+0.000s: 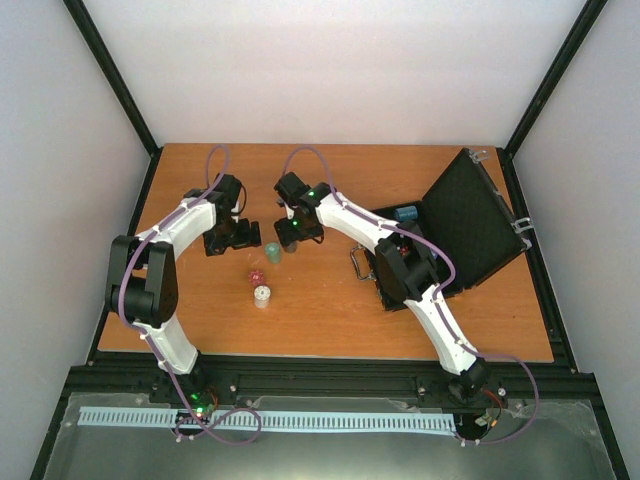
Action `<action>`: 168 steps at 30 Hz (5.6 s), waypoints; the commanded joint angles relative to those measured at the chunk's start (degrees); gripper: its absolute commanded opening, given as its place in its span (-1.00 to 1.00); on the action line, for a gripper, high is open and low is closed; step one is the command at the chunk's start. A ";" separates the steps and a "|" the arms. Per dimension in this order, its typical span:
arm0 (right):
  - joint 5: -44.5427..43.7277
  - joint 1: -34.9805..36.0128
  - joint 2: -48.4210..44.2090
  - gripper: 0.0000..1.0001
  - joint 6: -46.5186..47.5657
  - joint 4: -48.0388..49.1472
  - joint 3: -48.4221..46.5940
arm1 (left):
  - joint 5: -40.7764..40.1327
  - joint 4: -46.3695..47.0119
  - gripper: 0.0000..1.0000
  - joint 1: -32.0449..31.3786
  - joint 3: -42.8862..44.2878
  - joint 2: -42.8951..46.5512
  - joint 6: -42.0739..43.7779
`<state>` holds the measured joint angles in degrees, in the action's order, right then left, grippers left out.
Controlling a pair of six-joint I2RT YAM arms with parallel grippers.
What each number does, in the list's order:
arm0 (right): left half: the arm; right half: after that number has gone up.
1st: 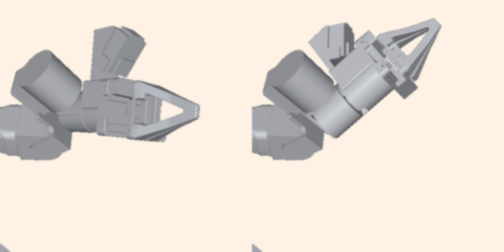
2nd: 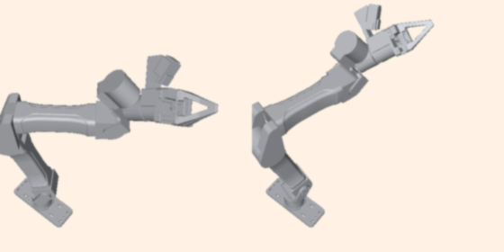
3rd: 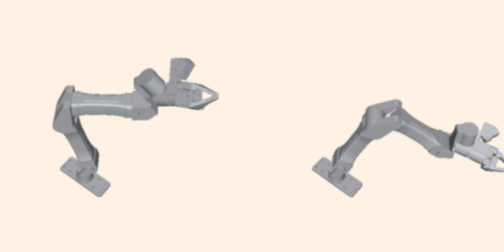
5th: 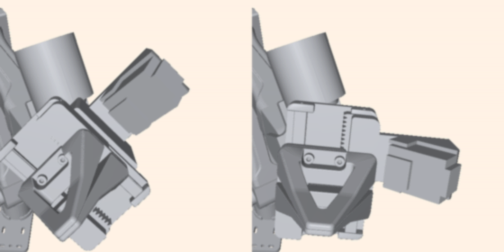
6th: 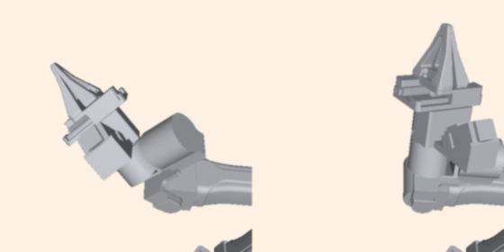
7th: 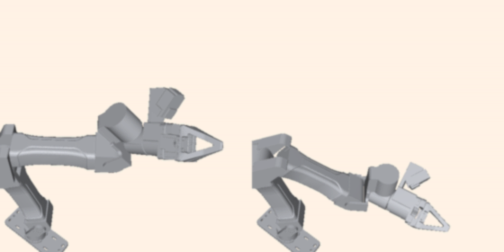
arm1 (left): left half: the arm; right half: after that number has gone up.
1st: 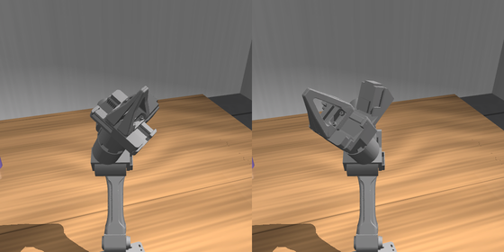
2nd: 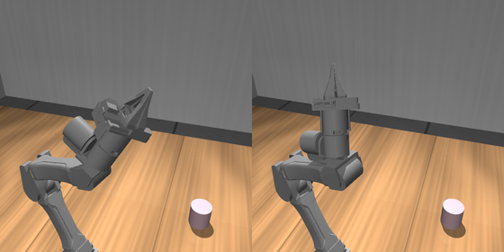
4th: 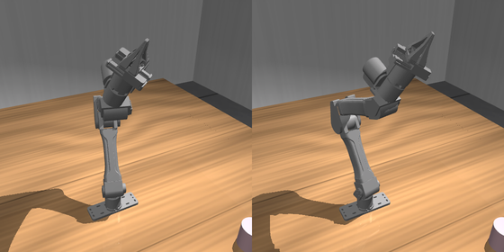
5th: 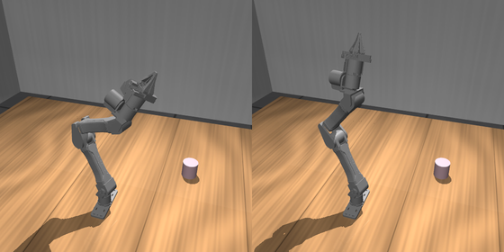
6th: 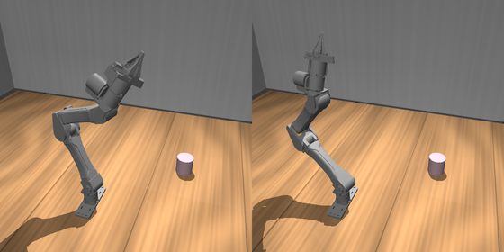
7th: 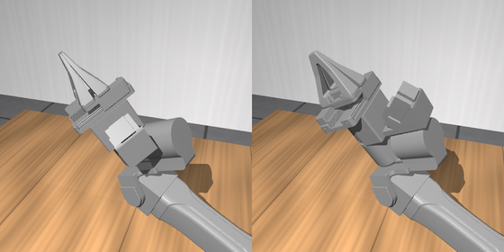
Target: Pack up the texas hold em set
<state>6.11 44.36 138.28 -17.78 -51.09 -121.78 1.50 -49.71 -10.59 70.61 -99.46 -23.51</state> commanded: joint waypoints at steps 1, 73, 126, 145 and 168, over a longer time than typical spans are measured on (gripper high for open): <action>-1.68 0.47 0.55 0.39 0.11 -1.36 -0.19 | -0.06 0.60 0.99 0.39 0.14 1.03 0.96; -43.47 -19.62 -19.71 0.80 20.26 0.18 32.35 | 1.84 0.49 1.00 0.39 0.56 -1.42 1.11; 3.33 5.83 1.87 0.63 10.05 0.52 -2.78 | -10.91 -3.75 1.00 3.80 -4.34 4.58 -3.94; -16.49 6.32 -4.16 -0.60 11.08 -1.49 2.07 | -8.51 -1.77 0.99 3.81 -6.25 6.17 -3.26; -56.69 -6.61 -19.99 -0.64 21.15 2.84 28.71 | -5.63 -0.70 0.99 3.82 -5.52 3.07 -2.60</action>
<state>-45.23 38.20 116.31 0.43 -52.29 -93.91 -4.69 -50.98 -6.85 63.51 -95.59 -26.72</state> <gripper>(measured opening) 0.370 0.997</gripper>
